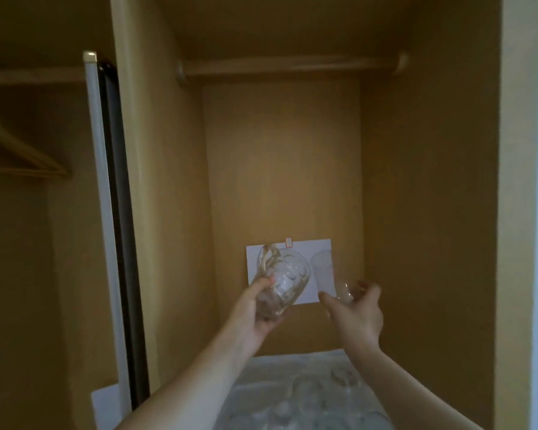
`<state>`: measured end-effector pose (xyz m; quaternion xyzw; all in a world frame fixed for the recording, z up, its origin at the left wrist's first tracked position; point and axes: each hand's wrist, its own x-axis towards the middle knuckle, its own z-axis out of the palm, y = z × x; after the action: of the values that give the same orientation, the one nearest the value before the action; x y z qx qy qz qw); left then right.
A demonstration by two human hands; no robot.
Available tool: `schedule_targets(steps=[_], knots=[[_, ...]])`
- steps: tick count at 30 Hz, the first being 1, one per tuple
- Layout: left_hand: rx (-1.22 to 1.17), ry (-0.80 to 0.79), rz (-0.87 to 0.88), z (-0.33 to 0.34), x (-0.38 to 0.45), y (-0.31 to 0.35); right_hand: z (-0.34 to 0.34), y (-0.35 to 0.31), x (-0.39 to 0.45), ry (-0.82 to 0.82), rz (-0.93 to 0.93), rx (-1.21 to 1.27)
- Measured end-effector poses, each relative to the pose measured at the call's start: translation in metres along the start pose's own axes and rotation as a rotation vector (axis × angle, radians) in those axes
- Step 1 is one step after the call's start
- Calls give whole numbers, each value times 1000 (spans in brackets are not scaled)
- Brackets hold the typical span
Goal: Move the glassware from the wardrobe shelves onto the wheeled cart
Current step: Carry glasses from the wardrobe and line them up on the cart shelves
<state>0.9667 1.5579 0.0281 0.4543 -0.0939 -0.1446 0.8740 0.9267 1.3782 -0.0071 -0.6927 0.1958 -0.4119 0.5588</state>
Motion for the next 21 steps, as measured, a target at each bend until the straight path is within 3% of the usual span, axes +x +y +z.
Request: schedule_targets(steps=[5, 9, 15, 21], knots=[[-6, -246, -20, 25, -46, -8, -47, -20, -41, 47, -57, -77], [-8, -336, -69, 33, -81, -17, -91, -26, -71, 40, -87, -137], [-2, -416, -153, 65, -121, -39, -156, -37, -94, 198, -176, -199], [46, -615, -182, 125, -147, -75, -233, -43, -97, 316, -193, -134]])
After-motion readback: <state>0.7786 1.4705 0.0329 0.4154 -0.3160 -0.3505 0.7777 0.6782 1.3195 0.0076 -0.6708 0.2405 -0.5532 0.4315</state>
